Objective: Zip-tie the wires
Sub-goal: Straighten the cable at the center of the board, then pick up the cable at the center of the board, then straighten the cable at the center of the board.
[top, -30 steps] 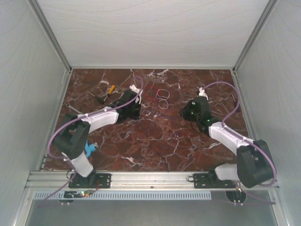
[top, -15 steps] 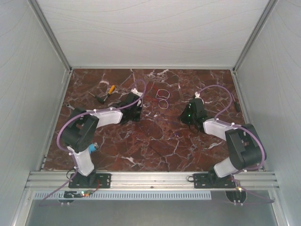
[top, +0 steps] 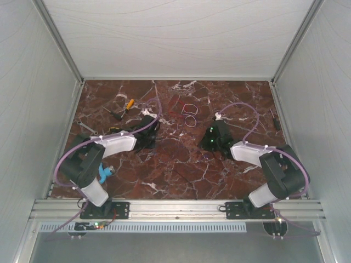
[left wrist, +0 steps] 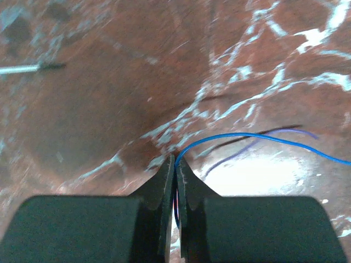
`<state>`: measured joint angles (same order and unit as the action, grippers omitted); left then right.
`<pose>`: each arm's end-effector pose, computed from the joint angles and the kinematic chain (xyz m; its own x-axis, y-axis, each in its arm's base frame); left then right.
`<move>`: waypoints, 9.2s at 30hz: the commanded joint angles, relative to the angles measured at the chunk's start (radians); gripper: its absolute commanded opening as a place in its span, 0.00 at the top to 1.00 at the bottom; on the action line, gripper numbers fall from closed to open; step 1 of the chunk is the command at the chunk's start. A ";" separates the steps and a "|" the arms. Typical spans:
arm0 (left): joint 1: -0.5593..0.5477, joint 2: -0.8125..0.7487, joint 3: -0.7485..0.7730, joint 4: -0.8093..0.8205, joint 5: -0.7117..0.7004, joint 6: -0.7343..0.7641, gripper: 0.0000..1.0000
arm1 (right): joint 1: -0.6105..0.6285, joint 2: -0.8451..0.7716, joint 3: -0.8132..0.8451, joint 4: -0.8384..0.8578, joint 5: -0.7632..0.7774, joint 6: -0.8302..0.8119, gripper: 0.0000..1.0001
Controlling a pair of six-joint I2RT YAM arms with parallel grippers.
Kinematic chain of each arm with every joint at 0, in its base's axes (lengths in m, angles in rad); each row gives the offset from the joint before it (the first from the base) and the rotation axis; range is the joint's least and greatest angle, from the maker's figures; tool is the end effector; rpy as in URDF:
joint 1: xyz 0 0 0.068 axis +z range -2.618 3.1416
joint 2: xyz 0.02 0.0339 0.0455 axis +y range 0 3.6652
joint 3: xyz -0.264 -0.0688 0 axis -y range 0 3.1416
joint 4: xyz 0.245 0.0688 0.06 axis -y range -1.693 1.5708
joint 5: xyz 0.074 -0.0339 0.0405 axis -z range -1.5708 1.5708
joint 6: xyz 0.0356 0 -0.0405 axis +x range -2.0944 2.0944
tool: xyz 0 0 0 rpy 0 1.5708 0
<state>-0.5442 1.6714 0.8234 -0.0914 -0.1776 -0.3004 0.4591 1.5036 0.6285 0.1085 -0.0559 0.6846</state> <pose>0.2753 -0.1592 0.1441 -0.7841 0.1341 -0.6060 0.1972 0.9796 -0.0384 0.2539 0.1277 0.1513 -0.7843 0.3166 -0.5335 0.0225 0.8739 0.4855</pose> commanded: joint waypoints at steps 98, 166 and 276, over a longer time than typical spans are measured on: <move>0.159 0.452 0.743 0.006 0.613 0.205 0.45 | -0.052 -0.233 0.067 -0.112 0.173 -0.102 0.19; 0.125 0.306 1.263 -0.223 0.334 0.260 1.00 | -0.087 -0.214 0.049 -0.086 0.110 -0.092 0.20; -0.032 -0.305 0.441 -0.411 0.028 0.109 1.00 | 0.139 -0.392 0.287 -0.519 0.666 -0.118 1.00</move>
<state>-0.5587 1.3682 1.2236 -0.4824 -0.0261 -0.1780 0.6025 1.1263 0.9165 -0.3481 0.6250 0.4976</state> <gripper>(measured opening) 0.006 0.005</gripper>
